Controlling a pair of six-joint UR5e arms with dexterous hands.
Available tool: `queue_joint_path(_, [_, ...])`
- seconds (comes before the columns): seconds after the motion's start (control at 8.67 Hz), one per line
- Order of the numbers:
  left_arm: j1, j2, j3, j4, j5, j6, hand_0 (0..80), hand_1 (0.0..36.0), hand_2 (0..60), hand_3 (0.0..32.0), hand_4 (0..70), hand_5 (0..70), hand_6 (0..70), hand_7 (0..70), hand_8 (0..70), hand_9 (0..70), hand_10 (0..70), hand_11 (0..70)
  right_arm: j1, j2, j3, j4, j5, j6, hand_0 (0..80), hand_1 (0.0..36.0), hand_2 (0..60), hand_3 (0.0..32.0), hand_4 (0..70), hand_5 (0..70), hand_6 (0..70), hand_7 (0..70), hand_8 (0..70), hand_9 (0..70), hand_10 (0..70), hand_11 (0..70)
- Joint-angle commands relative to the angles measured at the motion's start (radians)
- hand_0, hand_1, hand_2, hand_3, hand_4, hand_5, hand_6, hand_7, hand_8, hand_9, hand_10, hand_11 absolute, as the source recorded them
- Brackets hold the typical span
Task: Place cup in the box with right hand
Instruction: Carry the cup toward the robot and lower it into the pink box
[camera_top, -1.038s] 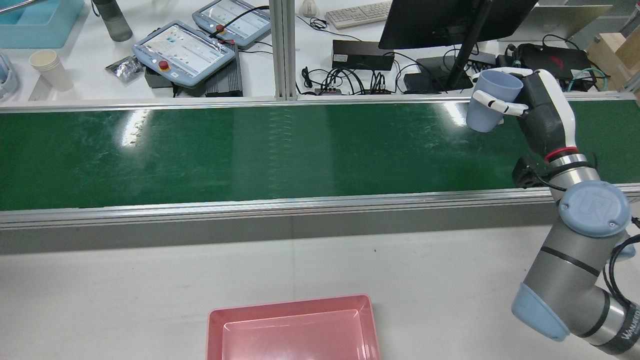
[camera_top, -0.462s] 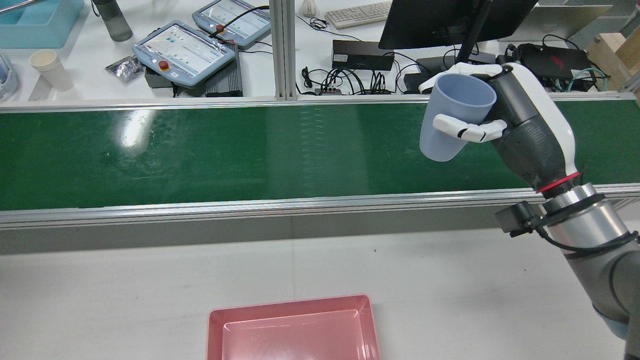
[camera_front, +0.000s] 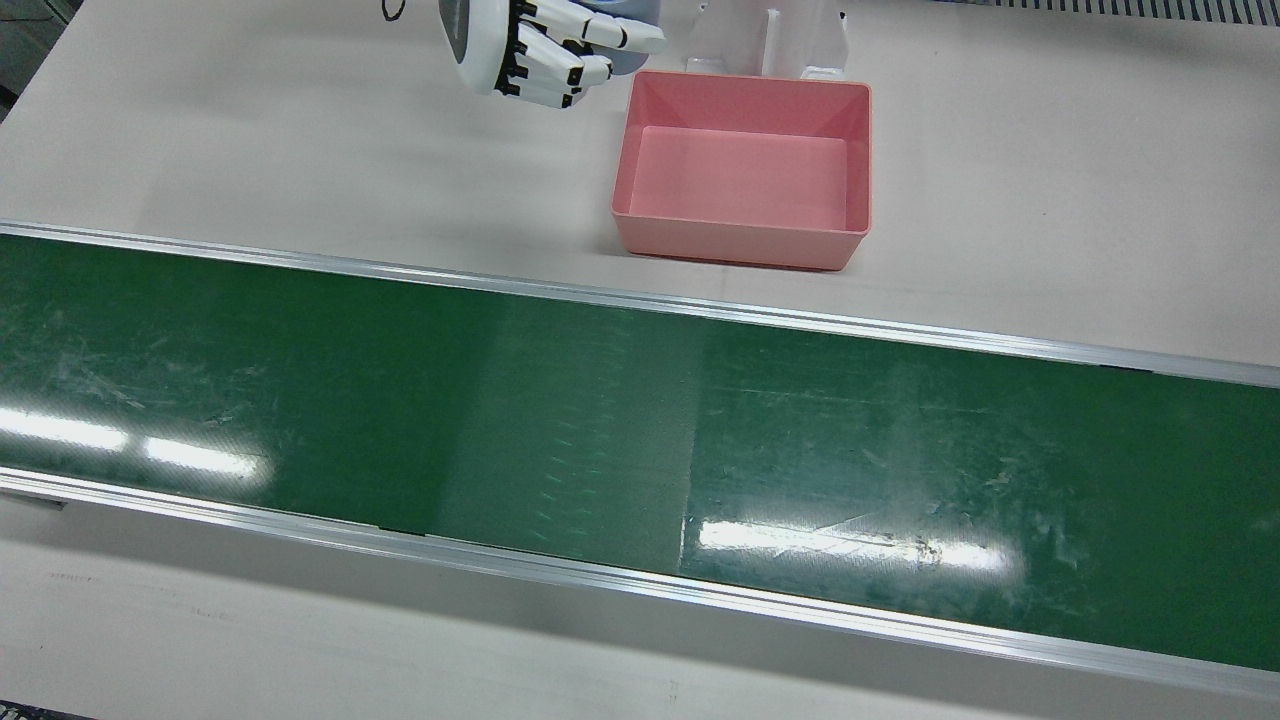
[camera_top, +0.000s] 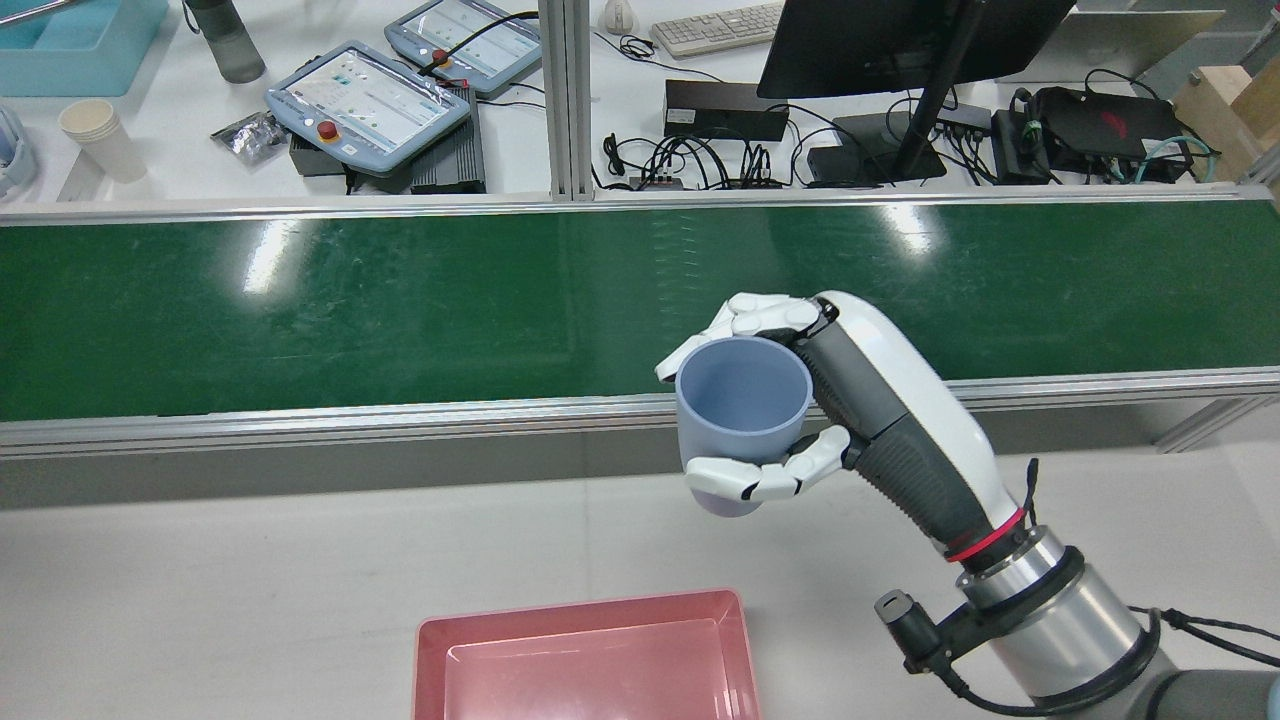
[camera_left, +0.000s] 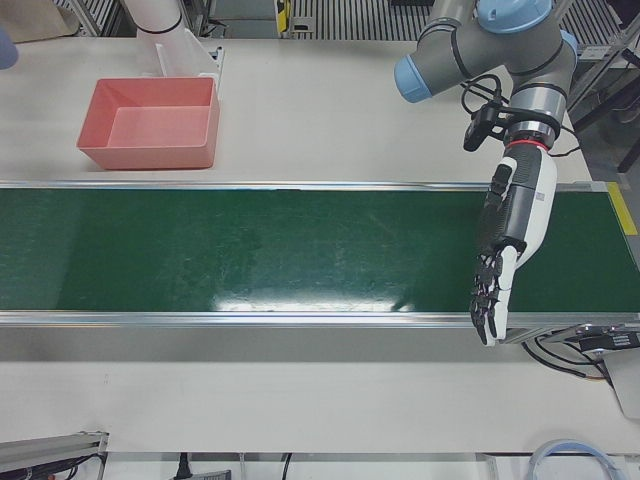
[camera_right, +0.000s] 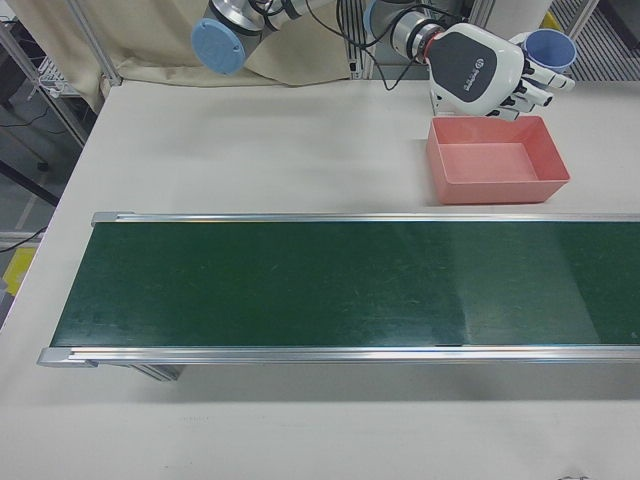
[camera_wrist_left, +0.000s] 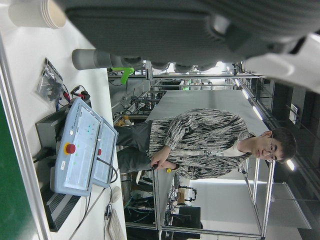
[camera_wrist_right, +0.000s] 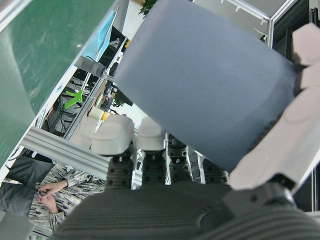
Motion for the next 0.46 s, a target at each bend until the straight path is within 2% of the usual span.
queue_joint_path(0.0, [0.0,0.0,0.0,0.0,0.002,0.0,0.0,0.0,0.0,0.0,0.0,0.0,0.0,0.0,0.0,0.0,0.0,0.0,-0.181,0.003,-0.162,0.211,0.013,-0.115,38.0,30.8,60.0,0.0,70.0,16.8,47.6,70.0,70.0,70.0,70.0,70.0])
queue_joint_path(0.12, [0.0,0.0,0.0,0.0,0.0,0.0,0.0,0.0,0.0,0.0,0.0,0.0,0.0,0.0,0.0,0.0,0.0,0.0,-0.216,0.003,-0.206,0.258,0.014,-0.127,38.1,29.4,60.0,0.0,70.0,16.6,47.3,70.0,70.0,70.0,70.0,70.0])
queue_joint_path(0.35, [0.0,0.0,0.0,0.0,0.0,0.0,0.0,0.0,0.0,0.0,0.0,0.0,0.0,0.0,0.0,0.0,0.0,0.0,-0.26,-0.004,-0.206,0.263,0.013,-0.127,39.9,27.3,60.0,0.0,70.0,15.8,46.5,70.0,70.0,70.0,70.0,70.0])
